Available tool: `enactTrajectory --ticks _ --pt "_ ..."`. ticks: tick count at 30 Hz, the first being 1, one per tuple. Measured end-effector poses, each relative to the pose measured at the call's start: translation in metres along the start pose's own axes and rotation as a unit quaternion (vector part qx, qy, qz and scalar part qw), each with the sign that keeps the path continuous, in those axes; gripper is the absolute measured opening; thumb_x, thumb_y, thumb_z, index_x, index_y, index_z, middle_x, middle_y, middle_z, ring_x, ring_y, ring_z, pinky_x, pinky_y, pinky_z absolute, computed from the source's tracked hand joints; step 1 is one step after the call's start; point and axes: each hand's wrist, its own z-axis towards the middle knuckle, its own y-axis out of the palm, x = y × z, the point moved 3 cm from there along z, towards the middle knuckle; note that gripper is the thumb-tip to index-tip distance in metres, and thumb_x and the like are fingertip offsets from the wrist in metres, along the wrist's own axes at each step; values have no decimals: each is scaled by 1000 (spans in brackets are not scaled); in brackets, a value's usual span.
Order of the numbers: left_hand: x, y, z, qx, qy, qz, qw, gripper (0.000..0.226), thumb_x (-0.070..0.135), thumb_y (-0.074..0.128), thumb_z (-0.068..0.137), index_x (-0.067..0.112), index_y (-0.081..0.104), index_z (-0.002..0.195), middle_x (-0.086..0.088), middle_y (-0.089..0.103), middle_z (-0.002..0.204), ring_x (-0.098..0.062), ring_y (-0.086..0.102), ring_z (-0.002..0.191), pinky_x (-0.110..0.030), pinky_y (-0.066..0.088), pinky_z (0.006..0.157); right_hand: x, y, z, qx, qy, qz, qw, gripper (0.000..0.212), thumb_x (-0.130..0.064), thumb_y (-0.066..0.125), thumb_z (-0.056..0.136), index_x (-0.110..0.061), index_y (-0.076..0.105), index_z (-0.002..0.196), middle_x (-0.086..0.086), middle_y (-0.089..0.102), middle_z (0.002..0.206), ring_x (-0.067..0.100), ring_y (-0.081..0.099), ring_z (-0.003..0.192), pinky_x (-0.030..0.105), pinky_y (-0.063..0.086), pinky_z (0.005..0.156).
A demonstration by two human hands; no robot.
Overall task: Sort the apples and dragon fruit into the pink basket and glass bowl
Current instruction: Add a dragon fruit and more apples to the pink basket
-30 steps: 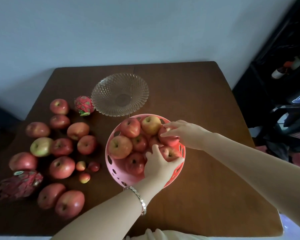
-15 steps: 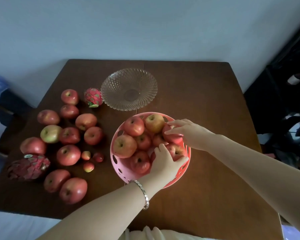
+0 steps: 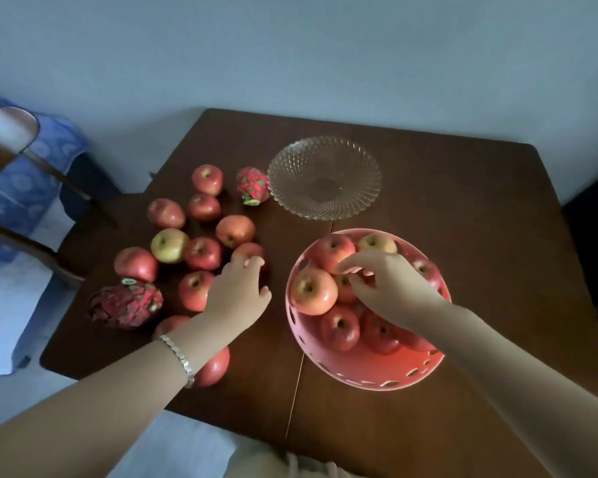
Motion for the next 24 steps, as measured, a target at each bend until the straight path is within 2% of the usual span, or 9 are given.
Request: enactTrajectory --ticks 3,6,8,10,13,16,18,22,24 --pt "-60 5 13 -49 -68 88 993 67 35 58 86 15 28 142 -12 32 144 -33 39 127 -41 39 98 -25 34 21 -27 19 22 999 28 -6 54 85 -21 69 103 -7 68 104 9 60 94 18 42 83" --pt "-100 12 21 -101 -109 90 985 75 46 61 83 16 25 142 -12 34 139 -36 44 122 -41 41 95 -38 71 46 -31 50 36 998 33 -1 52 83 -14 67 110 2 66 109 11 57 91 10 34 78" --pt "-115 18 28 -139 -114 71 981 76 48 59 83 15 24 142 -13 35 136 -37 46 121 -41 42 93 -45 96 69 -8 64 34 997 34 -2 53 82 -11 65 113 6 62 113 19 58 101 16 39 86" --pt "-127 24 35 -172 -101 49 979 82 49 58 84 14 16 145 -14 34 138 -37 46 123 -41 43 93 -50 127 98 -16 113 16 993 40 -9 55 83 -9 56 123 9 53 125 24 55 113 28 42 96" --pt "-130 29 39 -181 -84 35 979 83 46 58 85 13 12 146 -16 34 138 -37 47 122 -40 43 92 -51 167 131 -76 224 -50 970 67 -28 61 84 -10 28 141 13 32 141 32 40 128 40 40 102" --pt "-133 27 40 -185 -75 33 979 85 46 59 85 13 11 147 -15 34 138 -36 47 122 -39 44 92 -52 197 152 -69 279 -65 956 85 -36 63 84 -16 8 147 15 25 145 34 34 131 42 37 102" --pt "-135 22 40 -178 -72 34 981 86 47 59 83 14 11 146 -14 35 136 -35 47 121 -38 43 92 -48 208 159 -37 297 -38 953 86 -33 66 82 -20 10 146 15 27 143 33 36 129 41 37 101" --pt "-134 3 35 -123 -59 24 990 81 51 60 79 17 19 141 -11 39 129 -33 49 115 -37 44 87 -47 204 161 26 309 20 950 79 -32 76 68 -24 33 134 11 40 128 34 48 116 40 46 93" --pt "-131 -7 34 -97 -52 -14 994 80 52 62 76 18 23 137 -10 41 126 -32 51 112 -37 45 85 -53 190 153 81 294 61 950 75 -33 78 63 -25 39 126 8 39 120 32 50 111 35 45 90"
